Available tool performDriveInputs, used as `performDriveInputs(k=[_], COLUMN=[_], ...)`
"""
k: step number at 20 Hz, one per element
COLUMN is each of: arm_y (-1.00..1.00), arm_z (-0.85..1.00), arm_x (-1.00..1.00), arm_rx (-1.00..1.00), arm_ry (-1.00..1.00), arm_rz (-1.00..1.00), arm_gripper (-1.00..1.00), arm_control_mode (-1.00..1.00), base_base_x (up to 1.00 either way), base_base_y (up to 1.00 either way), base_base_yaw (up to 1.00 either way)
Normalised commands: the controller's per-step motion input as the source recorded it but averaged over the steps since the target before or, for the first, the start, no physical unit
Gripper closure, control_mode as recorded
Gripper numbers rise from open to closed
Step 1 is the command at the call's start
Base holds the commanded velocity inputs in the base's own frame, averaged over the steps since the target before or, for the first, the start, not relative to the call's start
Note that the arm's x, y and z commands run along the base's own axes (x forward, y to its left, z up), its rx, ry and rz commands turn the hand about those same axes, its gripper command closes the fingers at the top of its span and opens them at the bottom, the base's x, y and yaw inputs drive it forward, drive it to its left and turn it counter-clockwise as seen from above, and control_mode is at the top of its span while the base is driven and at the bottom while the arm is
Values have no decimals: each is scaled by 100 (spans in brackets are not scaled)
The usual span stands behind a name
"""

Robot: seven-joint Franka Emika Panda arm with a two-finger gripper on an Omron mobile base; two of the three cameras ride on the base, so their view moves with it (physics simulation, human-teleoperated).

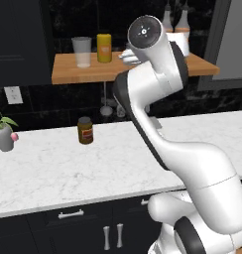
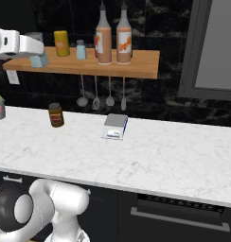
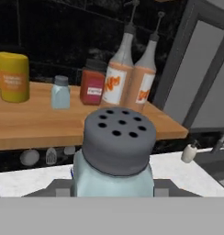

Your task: Put the shaker and condiment bottle from the counter next to their counterparts in the cabinet.

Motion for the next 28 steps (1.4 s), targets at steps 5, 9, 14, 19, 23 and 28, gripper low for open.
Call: performDriveInputs(k=[5, 9, 14, 19, 23, 28], arm_y=[-1, 0, 0, 0, 0, 0], arm_z=[-8, -10, 1, -11, 0, 0], arm_x=[1, 20, 18, 20, 37, 36], arm_rx=[0, 0, 1, 1, 3, 1], arm_ry=[-14, -7, -2, 0, -3, 0], arm_rz=[13, 14, 13, 20, 11, 9], arm_gripper=[100, 100, 100, 100, 100, 100], arm_control_mode=[-100, -100, -100, -100, -100, -100], base_base_x=[0, 0, 0, 0, 0, 0], base_base_y=[0, 0, 0, 0, 0, 0], base_base_yaw=[0, 0, 0, 0, 0, 0])
